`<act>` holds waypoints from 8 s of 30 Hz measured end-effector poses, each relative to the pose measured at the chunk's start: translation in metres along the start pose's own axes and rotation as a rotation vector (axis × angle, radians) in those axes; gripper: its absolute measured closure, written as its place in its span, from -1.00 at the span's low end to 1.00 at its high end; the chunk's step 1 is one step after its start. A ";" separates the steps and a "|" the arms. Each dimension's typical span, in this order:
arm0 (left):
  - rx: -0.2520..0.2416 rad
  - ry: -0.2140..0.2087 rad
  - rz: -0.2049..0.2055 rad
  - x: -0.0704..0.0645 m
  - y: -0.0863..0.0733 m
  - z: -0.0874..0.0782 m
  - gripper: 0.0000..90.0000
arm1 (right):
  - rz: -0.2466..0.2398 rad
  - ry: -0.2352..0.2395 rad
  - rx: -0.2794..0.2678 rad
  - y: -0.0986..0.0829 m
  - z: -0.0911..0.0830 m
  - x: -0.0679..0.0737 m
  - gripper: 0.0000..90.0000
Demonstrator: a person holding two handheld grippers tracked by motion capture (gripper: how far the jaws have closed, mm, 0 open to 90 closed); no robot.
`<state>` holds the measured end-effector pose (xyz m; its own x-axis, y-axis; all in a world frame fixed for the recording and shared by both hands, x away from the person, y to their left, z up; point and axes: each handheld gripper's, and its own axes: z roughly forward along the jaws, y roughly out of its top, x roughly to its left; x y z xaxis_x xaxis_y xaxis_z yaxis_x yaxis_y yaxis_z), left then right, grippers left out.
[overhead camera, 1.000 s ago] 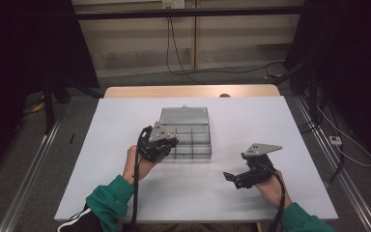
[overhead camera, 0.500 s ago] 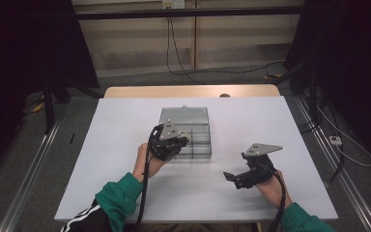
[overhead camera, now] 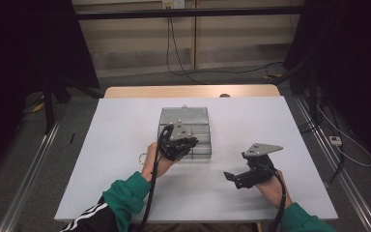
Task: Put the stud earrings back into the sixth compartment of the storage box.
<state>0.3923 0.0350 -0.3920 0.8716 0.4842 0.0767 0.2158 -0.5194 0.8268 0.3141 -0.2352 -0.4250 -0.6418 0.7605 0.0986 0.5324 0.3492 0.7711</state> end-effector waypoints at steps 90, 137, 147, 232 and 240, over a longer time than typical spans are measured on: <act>0.093 0.133 -0.084 0.029 -0.048 -0.062 -0.99 | -0.015 -0.003 0.001 0.001 -0.002 0.002 -1.00; 0.262 0.169 -0.191 0.055 -0.099 -0.073 0.23 | -0.018 0.006 0.004 0.002 -0.001 0.002 -1.00; 0.292 0.143 -0.226 0.059 -0.106 -0.064 0.62 | -0.017 0.004 0.005 0.001 -0.001 0.003 -1.00; 0.162 0.180 -0.161 0.054 -0.067 -0.074 0.94 | -0.009 -0.005 0.007 -0.002 -0.004 0.001 -1.00; 0.138 0.169 -0.142 0.050 -0.058 -0.069 0.94 | -0.008 -0.004 0.011 -0.002 -0.003 0.001 -1.00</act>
<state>0.3927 0.1376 -0.3982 0.7449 0.6639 0.0663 0.3990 -0.5229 0.7533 0.3108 -0.2367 -0.4251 -0.6442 0.7596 0.0898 0.5330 0.3617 0.7649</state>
